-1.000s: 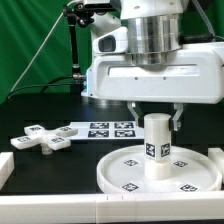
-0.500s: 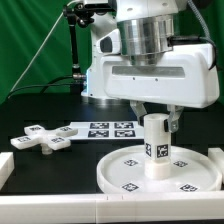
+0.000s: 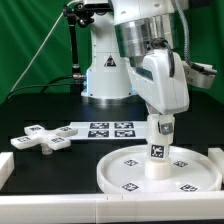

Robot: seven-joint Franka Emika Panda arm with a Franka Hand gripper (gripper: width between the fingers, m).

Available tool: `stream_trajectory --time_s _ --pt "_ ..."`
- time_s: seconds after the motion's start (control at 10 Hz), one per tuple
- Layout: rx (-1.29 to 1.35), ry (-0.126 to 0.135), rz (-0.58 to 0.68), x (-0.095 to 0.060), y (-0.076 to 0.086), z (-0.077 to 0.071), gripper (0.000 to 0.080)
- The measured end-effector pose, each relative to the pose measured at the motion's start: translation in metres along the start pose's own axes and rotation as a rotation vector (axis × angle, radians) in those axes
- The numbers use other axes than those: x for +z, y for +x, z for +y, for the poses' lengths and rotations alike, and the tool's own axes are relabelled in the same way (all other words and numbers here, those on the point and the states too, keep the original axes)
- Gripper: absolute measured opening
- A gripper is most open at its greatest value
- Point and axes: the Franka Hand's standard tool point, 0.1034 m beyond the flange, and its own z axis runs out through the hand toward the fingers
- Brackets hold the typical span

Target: Assemble round table

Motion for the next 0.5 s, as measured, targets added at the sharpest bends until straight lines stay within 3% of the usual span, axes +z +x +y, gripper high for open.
stream_trajectory --time_s 0.2,0.4,0.5 --pt "-0.090 -0.007 0.000 -0.0004 0.0004 0.0001 0.0409" --pt "-0.234 -0.015 -0.001 -0.0026 -0.0028 -0.0040 0.0604" --pt "-0.327 -0.009 -0.002 -0.0024 -0.0023 -0.0042 0.0640"
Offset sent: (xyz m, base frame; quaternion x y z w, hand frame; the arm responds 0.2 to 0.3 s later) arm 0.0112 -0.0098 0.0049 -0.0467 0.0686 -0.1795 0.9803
